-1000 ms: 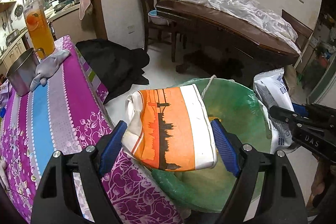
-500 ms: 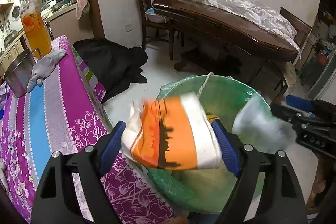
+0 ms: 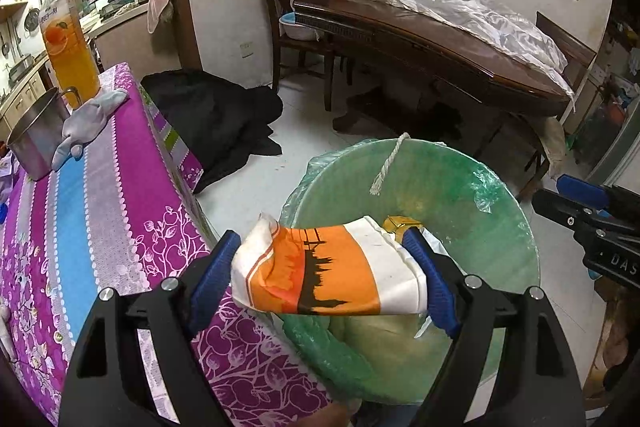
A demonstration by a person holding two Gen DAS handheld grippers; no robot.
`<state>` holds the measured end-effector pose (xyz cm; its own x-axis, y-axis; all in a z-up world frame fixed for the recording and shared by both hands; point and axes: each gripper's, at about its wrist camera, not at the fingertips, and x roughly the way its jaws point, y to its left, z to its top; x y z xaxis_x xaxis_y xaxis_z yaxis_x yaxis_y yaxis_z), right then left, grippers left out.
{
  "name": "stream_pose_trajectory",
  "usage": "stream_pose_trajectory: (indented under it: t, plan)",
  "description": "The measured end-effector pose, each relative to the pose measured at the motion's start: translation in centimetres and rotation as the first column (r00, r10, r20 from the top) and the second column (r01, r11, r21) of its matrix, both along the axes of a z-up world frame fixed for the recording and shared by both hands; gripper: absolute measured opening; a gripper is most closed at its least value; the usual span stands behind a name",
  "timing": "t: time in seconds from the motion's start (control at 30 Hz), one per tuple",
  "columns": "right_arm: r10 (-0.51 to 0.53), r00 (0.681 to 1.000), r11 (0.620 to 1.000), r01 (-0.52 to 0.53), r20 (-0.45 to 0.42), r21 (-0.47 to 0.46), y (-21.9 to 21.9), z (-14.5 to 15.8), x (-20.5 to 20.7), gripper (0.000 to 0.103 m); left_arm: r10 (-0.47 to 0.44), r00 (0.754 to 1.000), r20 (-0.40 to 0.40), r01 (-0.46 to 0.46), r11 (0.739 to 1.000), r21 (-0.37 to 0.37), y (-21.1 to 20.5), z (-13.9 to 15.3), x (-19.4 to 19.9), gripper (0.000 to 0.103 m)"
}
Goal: Collect trash
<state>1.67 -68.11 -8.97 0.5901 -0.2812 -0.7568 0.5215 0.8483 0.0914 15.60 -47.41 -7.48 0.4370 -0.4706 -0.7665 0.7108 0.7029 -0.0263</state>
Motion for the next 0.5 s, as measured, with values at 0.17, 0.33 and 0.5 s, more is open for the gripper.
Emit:
stream_pose_trajectory:
  t: [0.17,0.33,0.5]
  plan:
    - [0.017,0.998,0.999,-0.014,0.063,-0.045,1.9,1.4,-0.4,0.063,0.006,1.0,0.02,-0.006,1.0,0.001,1.5,0.3,-0.1,0.079]
    - [0.084,0.978,0.991,-0.063,0.192,-0.114,6.6,3.7,-0.6,0.077,0.053,0.996,0.071,-0.053,0.999,-0.001,5.3,0.8,0.4,0.079]
    - [0.197,0.938,0.978,-0.165,0.286,-0.13,12.3,4.8,1.3,0.08,0.157,0.982,0.108,-0.158,0.987,-0.004,11.6,1.3,2.0,0.079]
